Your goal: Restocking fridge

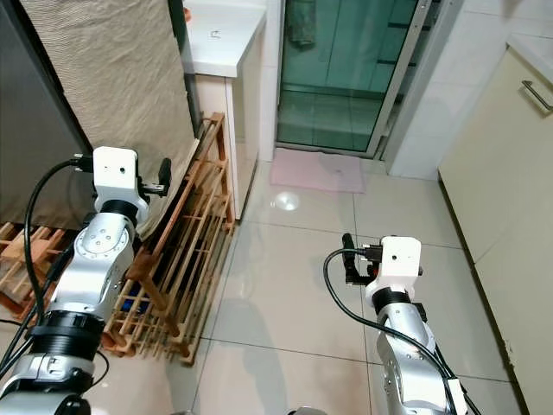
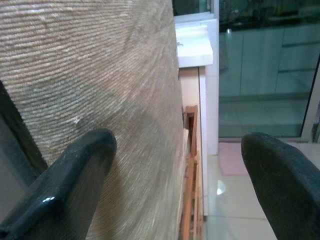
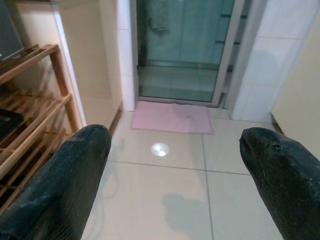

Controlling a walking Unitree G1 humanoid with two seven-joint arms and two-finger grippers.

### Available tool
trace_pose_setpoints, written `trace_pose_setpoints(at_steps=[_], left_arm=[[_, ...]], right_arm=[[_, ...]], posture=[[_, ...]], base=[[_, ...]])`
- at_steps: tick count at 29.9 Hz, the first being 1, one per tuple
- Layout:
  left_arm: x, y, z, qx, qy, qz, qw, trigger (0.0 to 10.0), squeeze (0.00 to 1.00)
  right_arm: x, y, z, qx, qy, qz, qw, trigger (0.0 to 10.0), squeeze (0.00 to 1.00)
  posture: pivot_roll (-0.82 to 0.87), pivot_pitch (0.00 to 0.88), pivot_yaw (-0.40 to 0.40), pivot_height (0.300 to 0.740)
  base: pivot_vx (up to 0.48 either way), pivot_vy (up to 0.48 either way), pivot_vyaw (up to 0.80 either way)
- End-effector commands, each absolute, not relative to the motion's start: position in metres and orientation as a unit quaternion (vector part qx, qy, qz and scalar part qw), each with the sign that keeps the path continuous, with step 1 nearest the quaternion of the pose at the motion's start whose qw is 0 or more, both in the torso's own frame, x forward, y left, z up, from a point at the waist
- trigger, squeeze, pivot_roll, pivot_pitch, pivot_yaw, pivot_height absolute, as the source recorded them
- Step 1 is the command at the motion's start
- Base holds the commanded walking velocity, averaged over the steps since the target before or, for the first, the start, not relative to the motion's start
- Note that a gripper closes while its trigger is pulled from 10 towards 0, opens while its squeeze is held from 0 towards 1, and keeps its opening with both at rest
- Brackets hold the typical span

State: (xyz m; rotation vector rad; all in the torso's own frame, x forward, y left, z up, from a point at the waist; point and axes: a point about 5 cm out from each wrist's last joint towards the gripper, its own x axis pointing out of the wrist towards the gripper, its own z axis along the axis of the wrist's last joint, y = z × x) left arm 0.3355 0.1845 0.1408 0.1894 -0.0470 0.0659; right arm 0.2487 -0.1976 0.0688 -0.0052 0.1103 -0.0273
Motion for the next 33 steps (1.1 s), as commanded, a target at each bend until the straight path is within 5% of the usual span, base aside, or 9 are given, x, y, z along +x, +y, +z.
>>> trace_pose_setpoints(at_steps=[1,12,18,28,33], left_arm=[[0.332,0.209,0.140,0.089,-0.011,0.082,0.993,10.0,0.00],[0.314,0.214,0.130,0.092,-0.012,-0.001,0.996,10.0,0.00],[0.318,0.239,0.142,0.093,-0.025,0.055,0.994,10.0,0.00],[0.320,0.208,0.149,0.059,-0.042,0.016,0.997,10.0,0.00],[0.313,0.213,0.138,0.067,-0.024,0.022,0.997,10.0,0.00]], right_arm=[[0.246,-0.202,0.066,-0.007,0.060,-0.020,0.998,10.0,0.00],[0.253,-0.205,0.066,-0.008,0.060,-0.016,0.998,10.0,0.00],[0.255,-0.205,0.063,-0.009,0.062,-0.012,0.998,10.0,0.00],[0.257,-0.204,0.062,-0.009,0.059,-0.010,0.998,10.0,0.00],[0.255,-0.204,0.059,-0.009,0.064,-0.011,0.998,10.0,0.00]], posture=[[0.01,0.000,-0.020,0.740],[0.04,0.000,-0.035,0.740],[0.05,0.000,-0.042,0.740],[0.04,0.000,-0.039,0.740],[0.04,0.000,-0.042,0.740]], base=[[0.000,0.000,0.00],[0.000,0.000,0.00],[0.000,0.000,0.00],[0.000,0.000,0.00],[0.000,0.000,0.00]])
